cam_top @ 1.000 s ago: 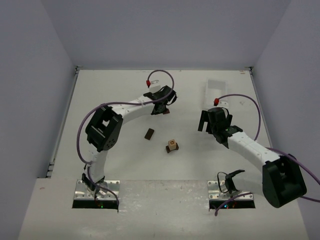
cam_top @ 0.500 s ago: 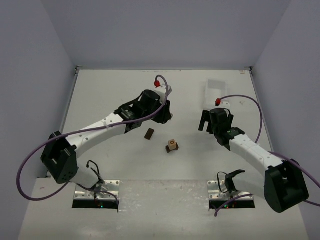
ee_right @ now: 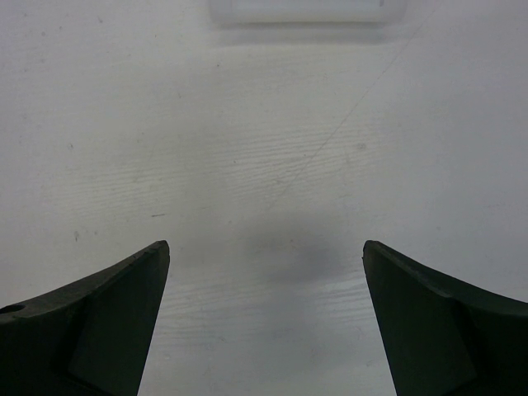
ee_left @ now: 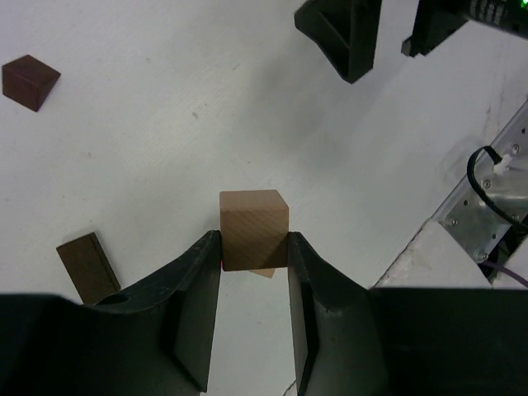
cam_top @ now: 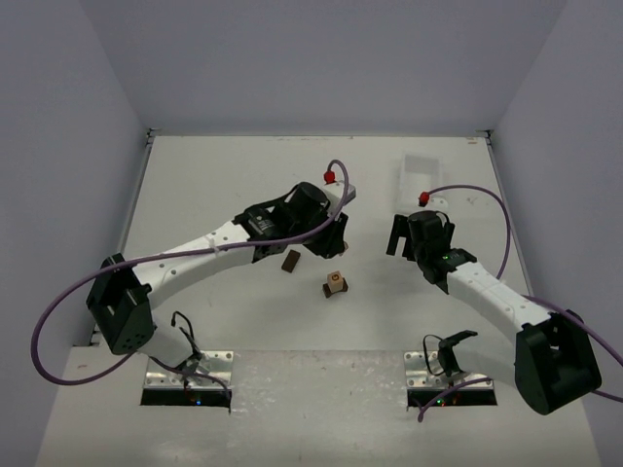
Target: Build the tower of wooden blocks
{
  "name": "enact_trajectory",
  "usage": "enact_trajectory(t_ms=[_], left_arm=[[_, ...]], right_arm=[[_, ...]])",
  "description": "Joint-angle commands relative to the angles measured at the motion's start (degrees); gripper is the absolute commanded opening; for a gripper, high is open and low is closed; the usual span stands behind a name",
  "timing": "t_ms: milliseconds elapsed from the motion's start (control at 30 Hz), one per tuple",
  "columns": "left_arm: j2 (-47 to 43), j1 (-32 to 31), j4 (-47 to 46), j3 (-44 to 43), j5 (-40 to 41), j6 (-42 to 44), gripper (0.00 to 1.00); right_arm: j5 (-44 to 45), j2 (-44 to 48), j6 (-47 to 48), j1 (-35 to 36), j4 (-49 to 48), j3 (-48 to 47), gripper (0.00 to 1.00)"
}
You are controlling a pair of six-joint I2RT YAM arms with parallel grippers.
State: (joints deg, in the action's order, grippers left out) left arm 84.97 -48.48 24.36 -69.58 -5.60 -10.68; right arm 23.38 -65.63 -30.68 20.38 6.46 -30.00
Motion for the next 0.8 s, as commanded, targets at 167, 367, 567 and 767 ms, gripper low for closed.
enact_trajectory(t_ms=[167, 367, 567, 767], left_arm=[[0.6, -7.2, 5.0, -2.5, 5.6, 2.0, 0.0], [1.0, -7.9, 7.1, -2.0, 5.9, 2.3, 0.0], [0.4, -7.9, 7.4, -0.9, 7.9, 6.2, 0.0], [1.9, -7.8, 10.9, -2.6, 2.8, 14.5, 0.0]], right_arm=[[0.1, 0.9, 0.6, -0.1, -2.1, 0.0, 0.99], [-0.1, 0.6, 0.6, -0.1, -2.1, -0.1, 0.99], [-0.3, 0.1, 0.9, -0.1, -2.1, -0.4, 0.99], [-0.6, 0.1, 1.2, -0.1, -2.4, -0.4, 0.99]])
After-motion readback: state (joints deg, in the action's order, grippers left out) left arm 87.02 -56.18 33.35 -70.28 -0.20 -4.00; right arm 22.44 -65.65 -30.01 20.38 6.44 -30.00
